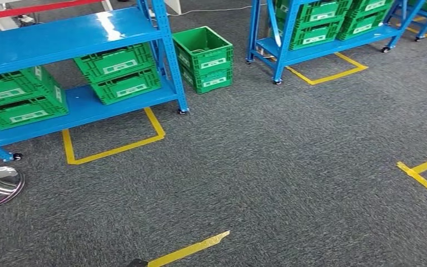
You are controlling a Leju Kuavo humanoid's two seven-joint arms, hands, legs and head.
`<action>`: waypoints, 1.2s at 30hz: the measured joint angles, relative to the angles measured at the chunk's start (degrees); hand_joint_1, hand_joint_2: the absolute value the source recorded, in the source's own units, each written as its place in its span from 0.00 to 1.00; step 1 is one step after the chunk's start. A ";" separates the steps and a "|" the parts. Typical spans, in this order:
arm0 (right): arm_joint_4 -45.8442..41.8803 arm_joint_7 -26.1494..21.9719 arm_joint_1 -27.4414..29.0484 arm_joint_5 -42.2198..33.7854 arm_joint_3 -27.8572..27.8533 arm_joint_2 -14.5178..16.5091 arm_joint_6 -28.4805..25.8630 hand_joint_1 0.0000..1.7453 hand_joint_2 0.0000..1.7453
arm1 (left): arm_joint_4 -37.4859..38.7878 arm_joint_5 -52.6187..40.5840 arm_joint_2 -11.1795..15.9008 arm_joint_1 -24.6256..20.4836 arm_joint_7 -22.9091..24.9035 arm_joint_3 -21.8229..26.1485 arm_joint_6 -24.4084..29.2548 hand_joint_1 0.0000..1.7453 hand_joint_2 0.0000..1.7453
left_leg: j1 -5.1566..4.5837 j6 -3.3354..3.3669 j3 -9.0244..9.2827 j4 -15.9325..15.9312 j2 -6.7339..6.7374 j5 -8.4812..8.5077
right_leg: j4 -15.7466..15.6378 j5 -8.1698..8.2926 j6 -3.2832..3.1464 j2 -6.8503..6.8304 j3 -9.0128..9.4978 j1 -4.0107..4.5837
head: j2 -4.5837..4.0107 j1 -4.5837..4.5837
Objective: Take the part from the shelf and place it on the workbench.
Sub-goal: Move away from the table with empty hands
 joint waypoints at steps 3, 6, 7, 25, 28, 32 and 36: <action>0.01 0.40 -0.06 0.30 0.67 0.03 -0.23 0.00 0.00 | 0.00 0.03 0.01 0.23 -0.01 -0.28 0.13 0.00 0.00 | -0.07 0.37 2.06 -4.11 0.82 3.92 | 0.00 -0.37 0.10 -2.22 0.45 0.18 | 0.00 -0.03; 0.01 0.94 -0.08 0.32 1.04 0.26 -0.81 0.00 0.00 | 0.00 0.14 0.03 -0.03 0.00 -0.40 0.26 0.00 0.00 | -0.92 1.66 7.22 -14.09 4.76 7.56 | 0.09 -0.97 0.67 -4.15 1.09 0.62 | 0.00 -0.01; 0.02 1.09 -0.10 0.29 1.05 0.40 -0.99 0.00 0.00 | 0.00 0.21 0.03 -0.10 0.03 -0.40 0.32 0.00 0.00 | -1.17 1.96 7.62 -15.08 5.29 7.52 | 0.09 -1.13 0.92 -4.82 1.21 0.74 | 0.00 -0.01; 0.38 0.88 -0.21 0.83 1.88 1.71 -1.90 0.00 0.00 | 0.01 0.83 -1.07 0.20 0.08 -0.50 0.62 0.00 0.00 | -0.11 1.09 7.23 -15.14 -6.40 7.73 | 0.70 0.00 1.70 4.67 -0.28 -0.52 | 0.00 0.67; 0.38 0.89 -0.11 0.82 1.86 1.85 -1.99 0.00 0.00 | 0.02 1.04 -1.17 0.07 0.08 -0.50 0.73 0.00 0.00 | -0.15 0.35 4.13 -8.64 -2.02 3.87 | 0.43 -0.07 0.63 2.23 -0.01 -0.38 | 0.00 -0.02; 0.38 0.86 0.04 0.57 1.85 1.86 -2.01 0.00 0.00 | 0.02 1.34 -1.25 0.15 0.08 -0.50 0.93 0.00 0.00 | 0.03 0.09 -0.60 0.77 0.20 1.24 | 0.44 -0.51 0.19 -1.18 0.18 0.09 | 0.00 -0.21; 0.39 0.48 -0.06 -0.38 1.76 1.90 -2.10 0.00 0.00 | 0.02 1.83 -1.19 0.11 0.08 -0.50 1.38 0.00 0.00 | -0.75 1.80 6.26 -12.16 3.52 7.48 | 0.48 -1.20 0.65 -3.62 0.95 0.65 | 0.00 -0.17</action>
